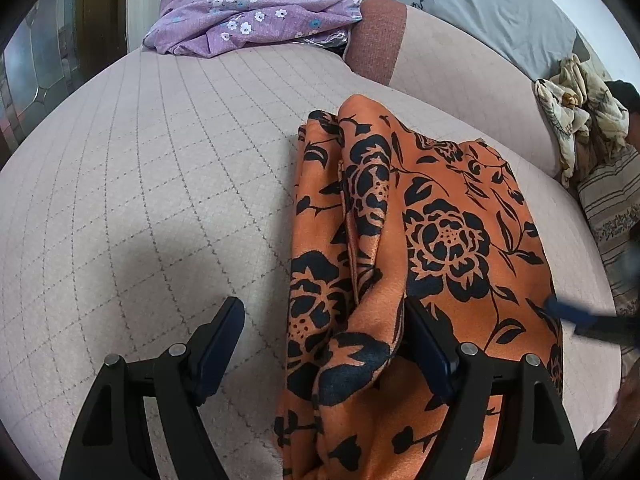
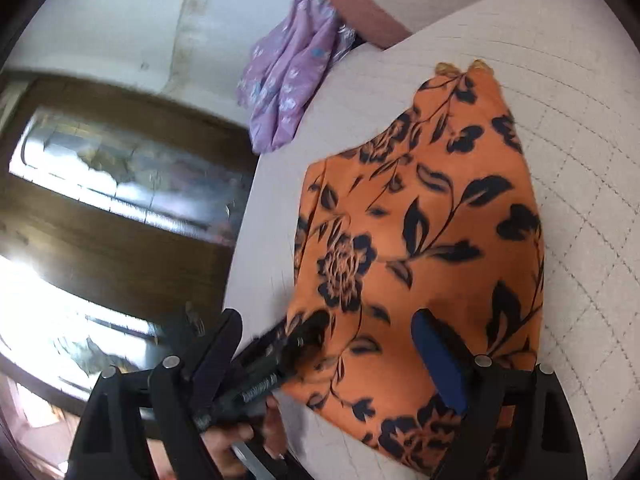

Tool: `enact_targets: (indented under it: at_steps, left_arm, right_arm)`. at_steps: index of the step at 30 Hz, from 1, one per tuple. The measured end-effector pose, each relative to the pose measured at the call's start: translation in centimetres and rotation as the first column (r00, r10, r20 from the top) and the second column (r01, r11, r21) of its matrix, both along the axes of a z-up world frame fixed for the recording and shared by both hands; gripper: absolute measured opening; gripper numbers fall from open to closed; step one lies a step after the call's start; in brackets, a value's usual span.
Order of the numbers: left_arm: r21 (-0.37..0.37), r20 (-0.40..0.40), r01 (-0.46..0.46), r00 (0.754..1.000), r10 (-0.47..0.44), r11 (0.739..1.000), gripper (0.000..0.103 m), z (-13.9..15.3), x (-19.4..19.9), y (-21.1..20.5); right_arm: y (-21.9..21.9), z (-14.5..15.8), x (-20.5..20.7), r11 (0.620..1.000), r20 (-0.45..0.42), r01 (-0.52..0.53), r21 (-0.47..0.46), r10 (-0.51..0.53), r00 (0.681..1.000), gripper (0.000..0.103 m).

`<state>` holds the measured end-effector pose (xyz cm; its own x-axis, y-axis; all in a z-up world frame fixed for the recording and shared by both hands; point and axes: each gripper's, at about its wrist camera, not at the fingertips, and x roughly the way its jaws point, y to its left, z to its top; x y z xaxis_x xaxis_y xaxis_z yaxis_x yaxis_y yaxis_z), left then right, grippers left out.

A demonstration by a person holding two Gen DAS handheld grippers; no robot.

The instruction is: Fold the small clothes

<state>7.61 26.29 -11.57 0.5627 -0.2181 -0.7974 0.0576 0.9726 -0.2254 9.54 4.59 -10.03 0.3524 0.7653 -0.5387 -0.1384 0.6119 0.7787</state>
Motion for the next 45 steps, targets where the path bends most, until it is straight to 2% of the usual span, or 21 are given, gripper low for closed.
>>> enact_targets:
  at_steps: [1,2,3,5,9,11,13,15,17,21,23,26,31,33,34,35,37,39,41,43,45]
  left_arm:
    - [0.001,-0.005,0.003,1.000,-0.003,1.000,0.082,0.0,0.1,-0.1]
    - [0.001,-0.005,0.001,1.000,-0.001,1.000,0.082,0.0,0.1,-0.1]
    - [-0.002,-0.001,0.000,1.000,0.000,1.000,0.082,0.1,0.0,0.1]
    - [-0.007,-0.003,-0.002,1.000,0.002,1.000,0.082,0.0,0.0,0.1]
    - [0.002,0.001,-0.004,1.000,0.004,1.000,0.082,0.1,-0.1,-0.1]
    - [-0.001,-0.001,-0.005,1.000,0.005,1.000,0.082,0.1,-0.1,-0.1]
    - [0.001,-0.001,-0.003,1.000,0.003,1.000,0.082,0.0,-0.2,-0.2]
    - [-0.002,0.004,-0.003,1.000,0.003,1.000,0.082,0.0,-0.3,0.0]
    - [-0.028,0.002,-0.013,1.000,0.013,1.000,0.081,0.2,-0.2,0.3]
    - [-0.167,0.108,-0.029,0.993,0.047,0.986,0.080,2.3,-1.3,2.2]
    - [-0.174,0.131,-0.019,0.990,0.043,0.985,0.081,2.7,-1.3,2.3]
    - [-0.216,0.069,0.020,0.998,-0.005,0.976,0.081,1.8,-0.2,2.1]
    - [-0.251,0.047,0.040,0.998,-0.029,0.967,0.081,2.3,1.6,2.8]
    - [-0.226,-0.047,0.050,0.997,-0.062,0.973,0.080,0.7,3.3,2.6]
    - [-0.211,-0.071,0.049,0.995,-0.065,0.976,0.079,0.1,3.6,2.2]
    - [-0.194,-0.093,0.063,0.992,-0.082,0.979,0.065,-0.5,3.8,1.9]
    - [-0.177,-0.101,0.085,0.989,-0.104,0.981,0.058,-1.1,3.9,1.7]
    - [-0.208,-0.119,0.079,0.987,-0.105,0.975,0.044,-1.0,4.1,2.1]
    - [-0.198,-0.105,0.088,0.988,-0.110,0.976,0.036,-0.2,3.8,2.2]
    - [-0.171,-0.072,0.099,0.991,-0.113,0.980,0.032,1.3,3.1,1.8]
    - [-0.198,-0.044,0.108,0.992,-0.118,0.974,0.027,2.8,2.6,1.5]
  right_arm:
    - [0.2,-1.3,-0.1,1.000,-0.031,-0.009,-0.026,0.008,0.999,0.089]
    - [0.3,-3.4,-0.1,1.000,-0.070,-0.027,-0.012,0.026,0.997,0.089]
    - [-0.2,-3.4,-0.5,1.000,-0.049,-0.010,0.014,0.011,0.999,0.089]
    - [-0.8,-2.2,-0.6,0.999,-0.065,0.035,0.040,-0.032,0.997,0.089]
    - [-0.8,-0.3,-1.4,0.999,-0.036,0.012,0.048,-0.010,0.999,0.089]
    - [-0.6,-1.1,-1.9,0.998,-0.054,0.013,0.058,-0.010,0.998,0.089]
    - [-0.3,-3.7,-2.0,0.999,-0.113,-0.007,0.045,0.012,0.993,0.090]
    - [-0.6,-3.3,-2.5,0.998,-0.091,0.009,0.058,-0.004,0.996,0.089]
    - [-0.8,-2.1,-3.1,1.000,-0.073,0.009,0.029,-0.007,0.997,0.089]
    - [-3.2,0.5,-4.1,0.999,0.027,0.049,-0.001,-0.049,0.998,0.089]
    - [-5.0,0.4,-4.2,0.993,0.037,0.117,-0.030,-0.116,0.993,0.089]
    - [-7.3,-1.0,-3.1,0.982,0.004,0.183,-0.040,-0.183,0.983,0.090]
    - [-6.0,-3.5,0.9,0.980,-0.020,0.186,-0.065,-0.188,0.982,0.090]
    - [-4.6,-4.5,2.3,0.984,-0.034,0.157,-0.087,-0.161,0.986,0.090]
    - [-4.1,-5.0,2.7,0.985,-0.040,0.145,-0.095,-0.149,0.988,0.089]
    - [-3.2,-5.4,3.0,0.987,-0.041,0.123,-0.100,-0.128,0.991,0.086]
    - [-1.4,-5.1,3.1,0.973,-0.013,0.090,-0.210,-0.095,0.995,0.069]
    - [-0.7,-5.0,3.4,0.965,-0.013,0.069,-0.253,-0.075,0.997,0.049]
    - [-0.8,-4.3,3.4,0.965,-0.005,0.054,-0.257,-0.057,0.998,0.041]
    - [-0.6,-3.2,3.0,0.962,0.025,0.043,-0.271,-0.038,0.999,0.038]
    - [-0.4,-1.4,2.4,0.961,0.071,0.040,-0.273,-0.022,0.997,0.037]
